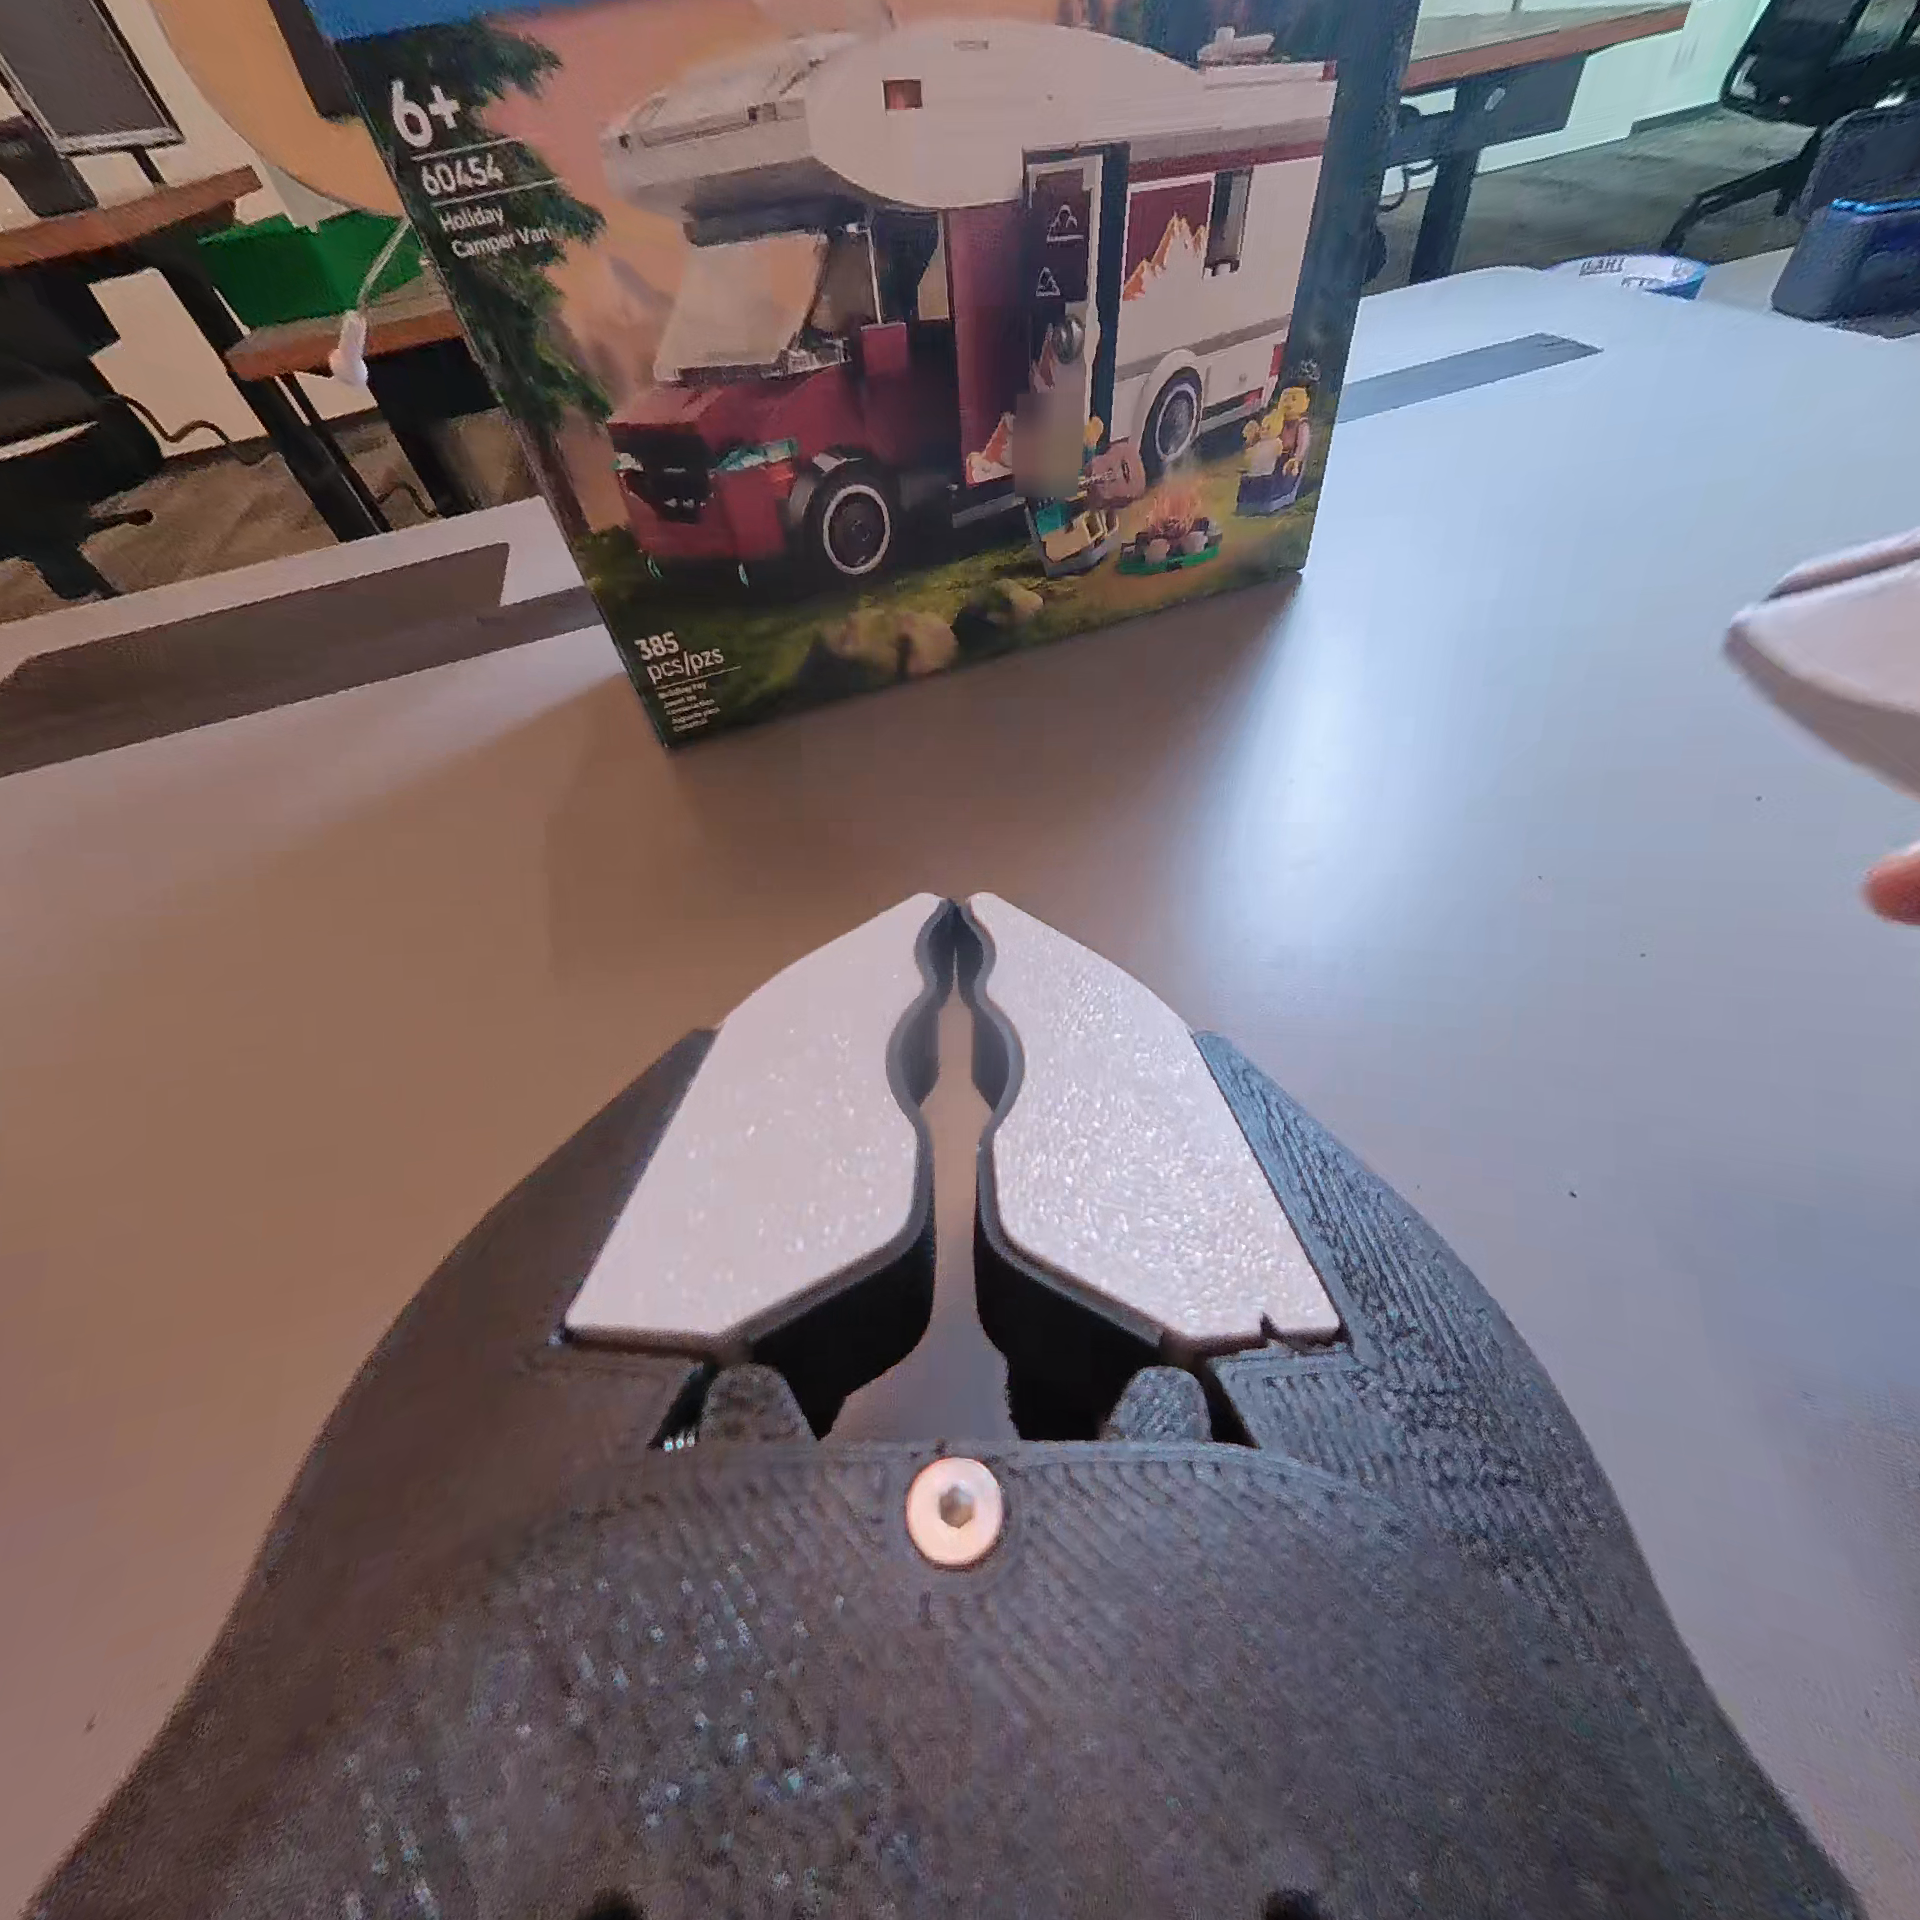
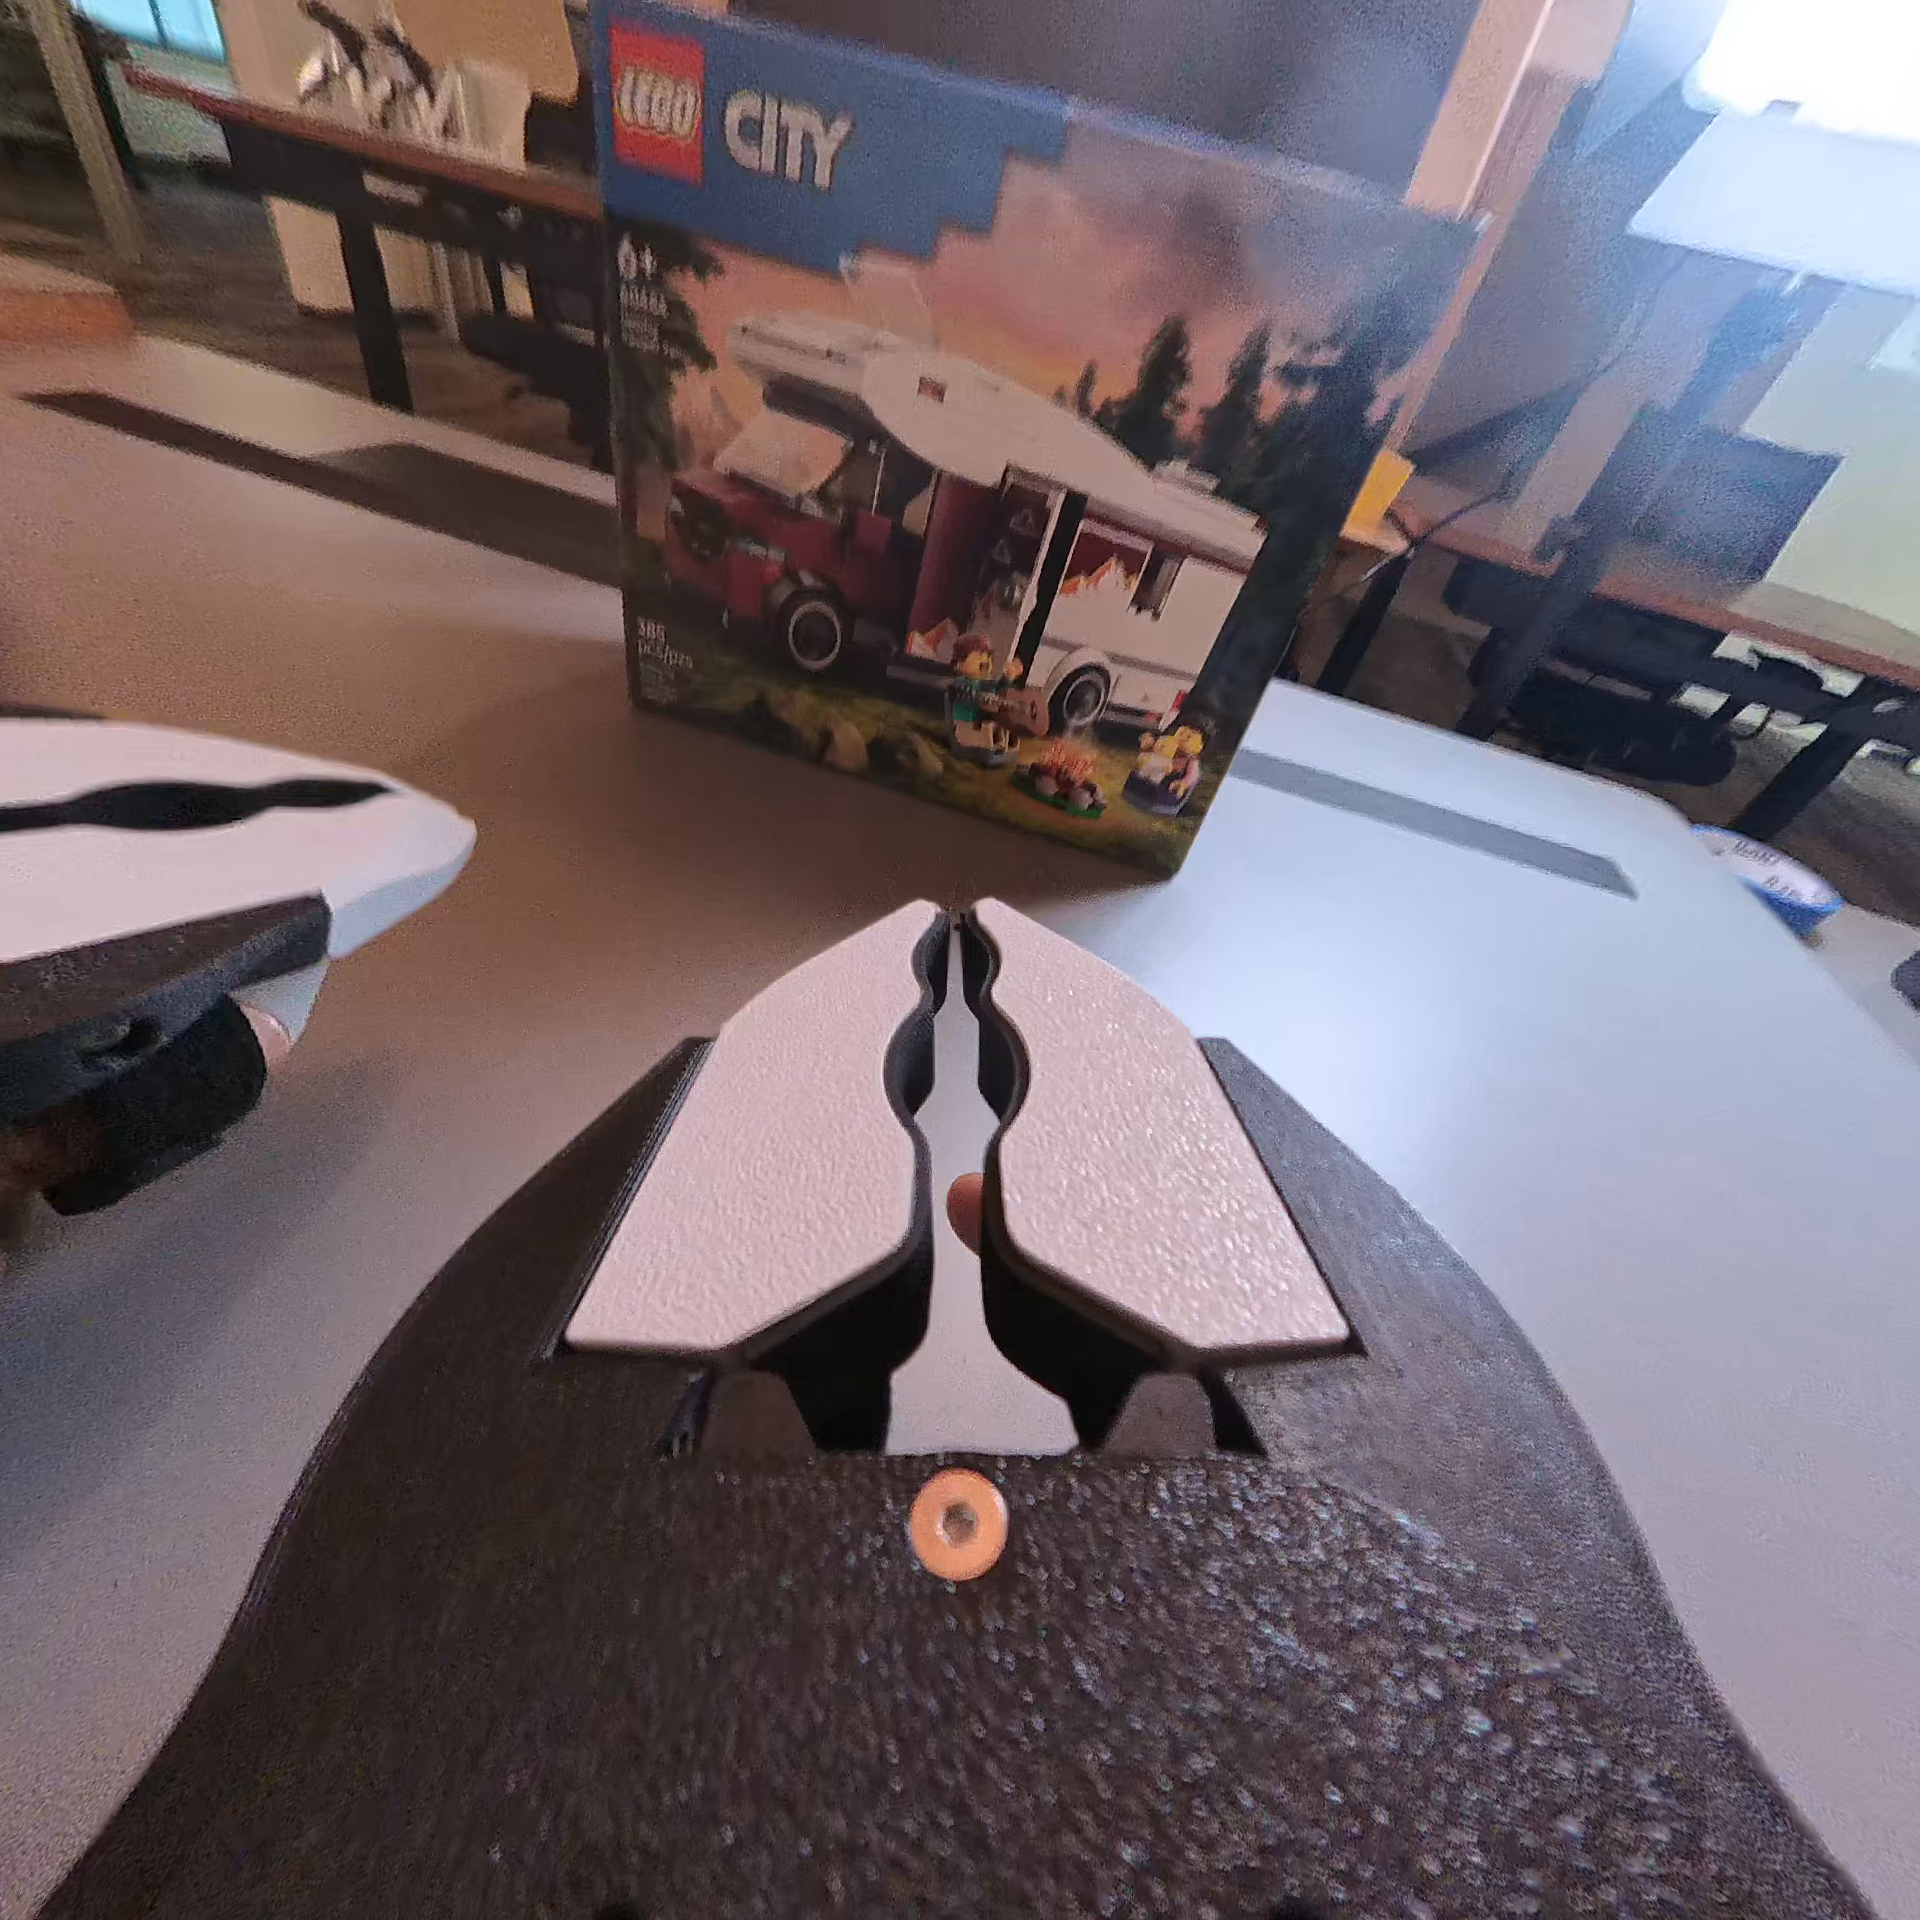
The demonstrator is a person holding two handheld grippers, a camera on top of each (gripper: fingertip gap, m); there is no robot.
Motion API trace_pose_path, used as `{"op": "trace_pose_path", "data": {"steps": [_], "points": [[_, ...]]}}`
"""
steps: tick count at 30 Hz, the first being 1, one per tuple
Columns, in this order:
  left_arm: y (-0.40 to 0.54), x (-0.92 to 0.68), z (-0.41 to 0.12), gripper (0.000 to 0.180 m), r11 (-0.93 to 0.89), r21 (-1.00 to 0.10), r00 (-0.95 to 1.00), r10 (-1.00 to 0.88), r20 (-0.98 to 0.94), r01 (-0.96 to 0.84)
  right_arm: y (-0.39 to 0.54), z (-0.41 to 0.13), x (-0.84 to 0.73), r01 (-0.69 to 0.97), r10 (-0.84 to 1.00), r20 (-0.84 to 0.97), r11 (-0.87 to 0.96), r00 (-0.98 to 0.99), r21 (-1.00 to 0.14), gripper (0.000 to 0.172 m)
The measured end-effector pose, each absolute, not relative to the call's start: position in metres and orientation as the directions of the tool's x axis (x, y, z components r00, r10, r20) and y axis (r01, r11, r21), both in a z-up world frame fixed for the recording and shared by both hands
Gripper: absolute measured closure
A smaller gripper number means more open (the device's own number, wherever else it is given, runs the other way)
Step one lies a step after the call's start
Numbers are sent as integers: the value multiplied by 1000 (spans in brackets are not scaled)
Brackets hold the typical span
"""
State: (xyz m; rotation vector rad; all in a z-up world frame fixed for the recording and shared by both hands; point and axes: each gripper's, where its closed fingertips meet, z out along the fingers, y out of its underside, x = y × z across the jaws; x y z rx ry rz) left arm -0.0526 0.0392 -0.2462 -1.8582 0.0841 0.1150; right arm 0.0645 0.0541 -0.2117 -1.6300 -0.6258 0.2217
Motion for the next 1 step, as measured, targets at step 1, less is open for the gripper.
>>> {"op": "trace_pose_path", "data": {"steps": [1], "points": [[40,-52,-247,180,-293,-949,992,-3,-124,-119,57,-221,64,297,516,211,-89,830,-951,170]]}}
